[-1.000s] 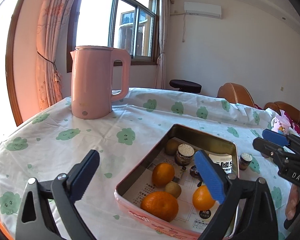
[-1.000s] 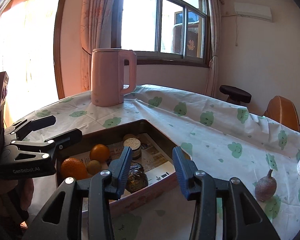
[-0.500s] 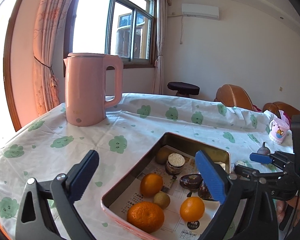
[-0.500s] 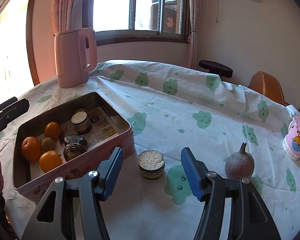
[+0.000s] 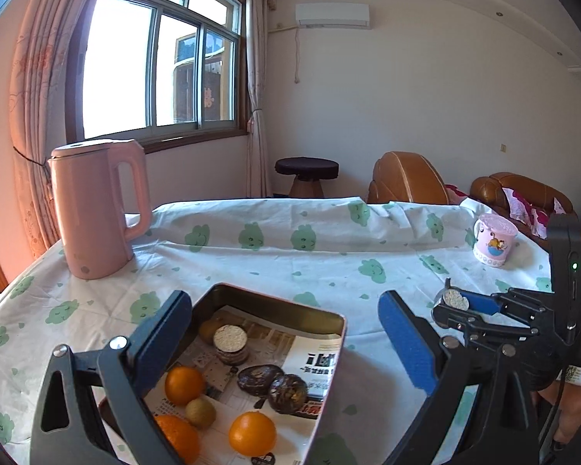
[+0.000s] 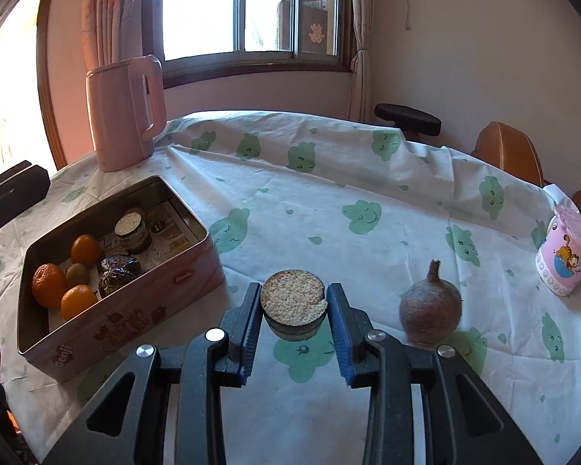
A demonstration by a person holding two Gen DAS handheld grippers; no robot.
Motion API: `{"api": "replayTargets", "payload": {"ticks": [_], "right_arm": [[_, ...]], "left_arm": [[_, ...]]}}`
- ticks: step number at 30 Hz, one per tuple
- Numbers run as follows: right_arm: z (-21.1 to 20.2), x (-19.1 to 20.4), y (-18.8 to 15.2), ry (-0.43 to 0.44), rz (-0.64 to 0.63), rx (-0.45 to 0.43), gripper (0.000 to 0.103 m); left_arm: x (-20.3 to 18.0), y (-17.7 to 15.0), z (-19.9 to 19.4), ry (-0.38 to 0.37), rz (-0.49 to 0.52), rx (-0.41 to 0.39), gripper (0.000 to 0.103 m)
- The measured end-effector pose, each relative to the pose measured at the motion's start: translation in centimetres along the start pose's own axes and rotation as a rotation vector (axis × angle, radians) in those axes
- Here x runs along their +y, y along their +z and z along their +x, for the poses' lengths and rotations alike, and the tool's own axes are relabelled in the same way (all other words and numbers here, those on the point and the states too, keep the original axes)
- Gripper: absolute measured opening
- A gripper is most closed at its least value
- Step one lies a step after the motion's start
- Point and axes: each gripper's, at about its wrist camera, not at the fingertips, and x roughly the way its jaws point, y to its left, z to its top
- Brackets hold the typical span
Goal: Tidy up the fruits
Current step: 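Grasp the round rice cake with the right tool while the left tool moves toward the brown capped fruit, then grasp the brown capped fruit with the left tool while the right tool holds the rice cake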
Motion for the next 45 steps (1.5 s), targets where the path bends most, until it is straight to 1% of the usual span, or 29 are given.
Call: {"api": "replayTargets", "payload": {"ticks": [2, 4, 9, 16, 18, 19, 21, 23, 25, 28, 30, 32, 33, 34, 35, 40, 45], "right_arm": [[-1.6, -2.0, -0.2, -0.047, 0.028, -0.038, 0.035], [-2.8, -4.2, -0.4, -0.098, 0.054, -0.058, 0.035], [-3.1, -9.8, -1.2, -0.197, 0.157, -0.056, 0.035], [-2.0, -14.6, -2.7, -0.277, 0.247, -0.018, 0.035], [-2.1, -15.7, -3.0, -0.261, 0.287, -0.016, 0.035], [-2.2, -15.9, -3.0, -0.277, 0.284, -0.019, 0.035], [-2.3, -16.3, -3.2, -0.285, 0.283, -0.016, 0.035], [-2.2, -16.9, -3.3, -0.262, 0.305, -0.011, 0.035], [-2.1, -17.3, -3.4, -0.239, 0.322, -0.002, 0.035], [-1.7, -17.5, -3.4, -0.216, 0.332, 0.007, 0.035], [-1.6, -17.4, -3.4, -0.218, 0.328, 0.013, 0.036], [-1.6, -17.2, -3.4, -0.224, 0.317, 0.015, 0.036], [-1.5, -17.1, -3.4, -0.225, 0.311, 0.016, 0.036], [-1.5, -17.1, -3.4, -0.224, 0.310, 0.016, 0.036], [-1.4, -17.2, -3.4, -0.222, 0.312, 0.018, 0.036], [-1.5, -17.1, -3.4, -0.213, 0.306, 0.014, 0.036], [-2.0, -16.6, -3.3, -0.213, 0.285, -0.013, 0.036]], "left_arm": [[-2.1, 0.3, 0.8, -0.035, 0.014, 0.017, 0.099], [-4.3, 0.5, 2.0, -0.069, 0.023, 0.040, 0.099], [-9.2, 0.6, 5.1, -0.126, 0.037, 0.091, 0.099], [-15.0, 0.0, 9.1, -0.186, 0.110, 0.159, 0.099], [-16.3, -0.3, 10.1, -0.188, 0.135, 0.180, 0.099], [-16.8, -0.5, 10.6, -0.190, 0.151, 0.194, 0.099], [-17.4, -0.9, 11.8, -0.200, 0.153, 0.225, 0.098], [-17.9, -1.1, 12.7, -0.207, 0.153, 0.253, 0.094], [-18.3, -1.2, 13.2, -0.216, 0.158, 0.271, 0.092], [-18.8, -1.4, 14.2, -0.247, 0.160, 0.320, 0.082], [-19.0, -1.5, 14.8, -0.258, 0.151, 0.343, 0.078], [-19.1, -1.6, 15.4, -0.277, 0.143, 0.375, 0.066], [-19.2, -1.7, 15.8, -0.285, 0.142, 0.395, 0.062], [-19.2, -1.8, 16.0, -0.291, 0.139, 0.407, 0.055], [-19.0, -1.9, 16.0, -0.295, 0.130, 0.410, 0.051], [-18.7, -1.9, 15.7, -0.309, 0.116, 0.402, 0.051], [-18.5, -1.7, 15.2, -0.298, 0.114, 0.372, 0.051]]}}
